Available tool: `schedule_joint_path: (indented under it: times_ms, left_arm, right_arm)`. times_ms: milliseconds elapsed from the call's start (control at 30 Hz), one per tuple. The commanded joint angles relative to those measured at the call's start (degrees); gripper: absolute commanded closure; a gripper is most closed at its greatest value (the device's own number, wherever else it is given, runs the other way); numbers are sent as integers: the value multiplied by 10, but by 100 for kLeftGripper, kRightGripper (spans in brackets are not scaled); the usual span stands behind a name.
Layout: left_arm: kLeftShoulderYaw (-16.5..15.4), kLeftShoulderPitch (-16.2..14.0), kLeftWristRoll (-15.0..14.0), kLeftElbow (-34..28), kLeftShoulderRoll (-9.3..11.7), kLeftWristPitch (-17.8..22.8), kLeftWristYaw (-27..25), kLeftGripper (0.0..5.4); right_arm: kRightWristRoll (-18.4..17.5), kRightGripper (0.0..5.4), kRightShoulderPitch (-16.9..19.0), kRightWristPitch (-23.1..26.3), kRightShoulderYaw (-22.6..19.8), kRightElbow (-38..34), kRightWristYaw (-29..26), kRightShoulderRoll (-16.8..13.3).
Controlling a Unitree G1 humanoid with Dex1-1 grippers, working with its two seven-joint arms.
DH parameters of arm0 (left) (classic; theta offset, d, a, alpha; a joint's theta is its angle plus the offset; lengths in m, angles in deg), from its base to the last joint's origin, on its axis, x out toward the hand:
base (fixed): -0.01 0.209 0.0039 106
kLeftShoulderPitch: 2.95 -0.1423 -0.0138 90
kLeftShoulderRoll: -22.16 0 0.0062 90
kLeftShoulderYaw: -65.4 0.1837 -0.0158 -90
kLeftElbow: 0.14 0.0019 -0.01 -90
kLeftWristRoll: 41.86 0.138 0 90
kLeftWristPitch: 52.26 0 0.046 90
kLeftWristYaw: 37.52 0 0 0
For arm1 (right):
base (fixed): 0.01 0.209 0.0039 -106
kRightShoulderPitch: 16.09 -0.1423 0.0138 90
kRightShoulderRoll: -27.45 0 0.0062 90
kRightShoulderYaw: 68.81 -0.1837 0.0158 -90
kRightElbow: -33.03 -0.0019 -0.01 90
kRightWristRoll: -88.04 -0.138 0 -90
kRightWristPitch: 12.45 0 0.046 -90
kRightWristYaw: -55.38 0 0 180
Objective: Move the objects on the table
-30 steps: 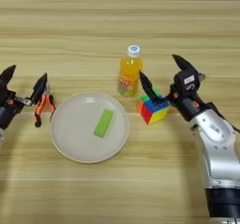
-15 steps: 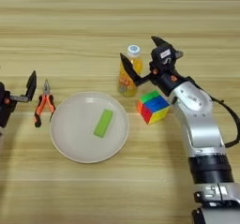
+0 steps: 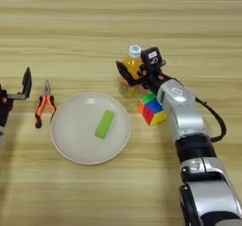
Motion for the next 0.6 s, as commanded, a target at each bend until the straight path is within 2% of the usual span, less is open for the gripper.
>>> schedule_joint_path:
  times_ms: [33,133,400,600]
  left_arm:
    - [2,6,8,7,2,-7,2,0]
    - [2,7,8,10,2,-9,2,0]
    - [3,11,9,17,1,-14,4,0]
    - [4,15,10,22,1,-18,5,0]
  right_arm:
    - [3,155,-15,-7,-3,8,-6,2]
    - [3,184,-14,-8,-2,4,-9,3]
    - [1,187,-15,-7,0,-8,-15,4]
    - [3,187,-32,-9,3,-6,-14,12]
